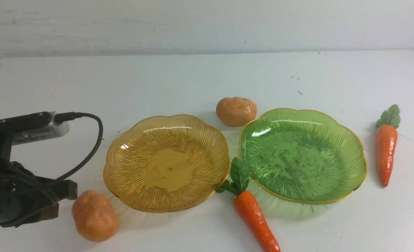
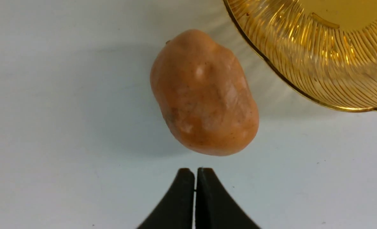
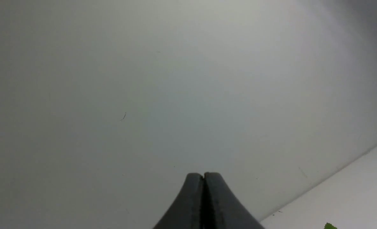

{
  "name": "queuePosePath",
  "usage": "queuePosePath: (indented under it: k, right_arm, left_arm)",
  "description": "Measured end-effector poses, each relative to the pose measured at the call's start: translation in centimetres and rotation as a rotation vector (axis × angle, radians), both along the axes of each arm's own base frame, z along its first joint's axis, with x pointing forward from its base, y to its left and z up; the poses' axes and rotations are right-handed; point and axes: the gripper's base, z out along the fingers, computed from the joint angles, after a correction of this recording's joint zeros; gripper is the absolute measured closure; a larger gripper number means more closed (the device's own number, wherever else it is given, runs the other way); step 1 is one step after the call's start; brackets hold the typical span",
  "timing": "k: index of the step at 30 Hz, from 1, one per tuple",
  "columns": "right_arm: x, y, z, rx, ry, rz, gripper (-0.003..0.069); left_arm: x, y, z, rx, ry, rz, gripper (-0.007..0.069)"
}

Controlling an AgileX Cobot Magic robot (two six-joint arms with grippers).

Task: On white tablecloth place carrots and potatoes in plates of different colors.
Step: 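Put the potatoes from the left side into the left plate with the left gripper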

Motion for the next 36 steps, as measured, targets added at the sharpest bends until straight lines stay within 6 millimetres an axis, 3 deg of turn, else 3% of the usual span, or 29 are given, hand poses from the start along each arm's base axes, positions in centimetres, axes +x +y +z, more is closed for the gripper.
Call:
queuePosePath:
  k: [2, 5, 9, 12, 15, 19, 30, 36]
  right_arm:
    - [0.1, 0.4, 3.4, -0.082, 0.142, 0.059, 0.0674]
    - [2.2, 1.4, 6.5, -0.287, 0.486, 0.193, 0.0674]
    - [5.2, 3.0, 6.6, -0.499, 0.848, 0.396, 0.0674]
    - [6.4, 3.9, 5.6, -0.54, 0.949, 0.495, 0.0674]
    - [6.8, 4.4, 5.3, -0.54, 0.969, 0.543, 0.0674]
    - [7.0, 4.9, 5.5, -0.527, 0.945, 0.589, 0.0674]
    - [7.0, 5.5, 5.9, -0.529, 0.883, 0.643, 0.0674]
    - [7.0, 5.5, 5.9, -0.533, 0.88, 0.645, 0.0674]
  left_arm:
    - [0.9, -0.1, -0.3, 0.003, 0.029, -0.008, 0.0628]
    - [2.5, -0.8, -0.3, 0.015, 0.041, -0.042, 0.0628]
    - [3.9, -2.5, -0.5, 0.02, 0.078, -0.089, 0.0628]
    - [4.4, -2.6, -1.3, 0.016, 0.119, -0.034, 0.0617]
    - [4.7, -2.5, -1.8, 0.027, 0.138, -0.014, 0.0585]
    - [5.1, -2.6, -2.7, 0.037, 0.165, -0.002, 0.0474]
    - [6.5, -2.7, -4.9, 0.026, 0.209, 0.088, -0.0009]
    - [7.2, -2.8, -6.9, 0.041, 0.255, 0.101, -0.0059]
